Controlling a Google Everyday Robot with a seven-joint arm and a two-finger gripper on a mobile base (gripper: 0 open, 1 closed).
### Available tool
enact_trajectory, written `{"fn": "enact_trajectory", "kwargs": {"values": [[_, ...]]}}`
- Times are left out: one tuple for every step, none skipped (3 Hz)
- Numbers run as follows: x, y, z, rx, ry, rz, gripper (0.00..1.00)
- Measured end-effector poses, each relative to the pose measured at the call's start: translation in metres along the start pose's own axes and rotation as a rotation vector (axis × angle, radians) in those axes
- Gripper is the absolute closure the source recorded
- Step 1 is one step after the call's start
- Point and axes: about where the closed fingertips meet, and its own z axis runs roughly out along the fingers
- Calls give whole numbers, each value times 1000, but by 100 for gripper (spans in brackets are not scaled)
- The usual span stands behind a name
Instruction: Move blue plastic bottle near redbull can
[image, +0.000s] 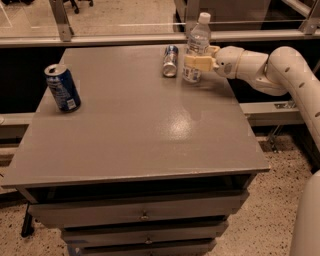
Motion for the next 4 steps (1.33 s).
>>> {"fn": "enact_trajectory", "kwargs": {"values": [[5,-1,0,1,18,15,82],[4,-1,-1,1,19,16,59],[2,-1,-1,1,19,16,36],[2,-1,-1,1,19,16,13]]}}
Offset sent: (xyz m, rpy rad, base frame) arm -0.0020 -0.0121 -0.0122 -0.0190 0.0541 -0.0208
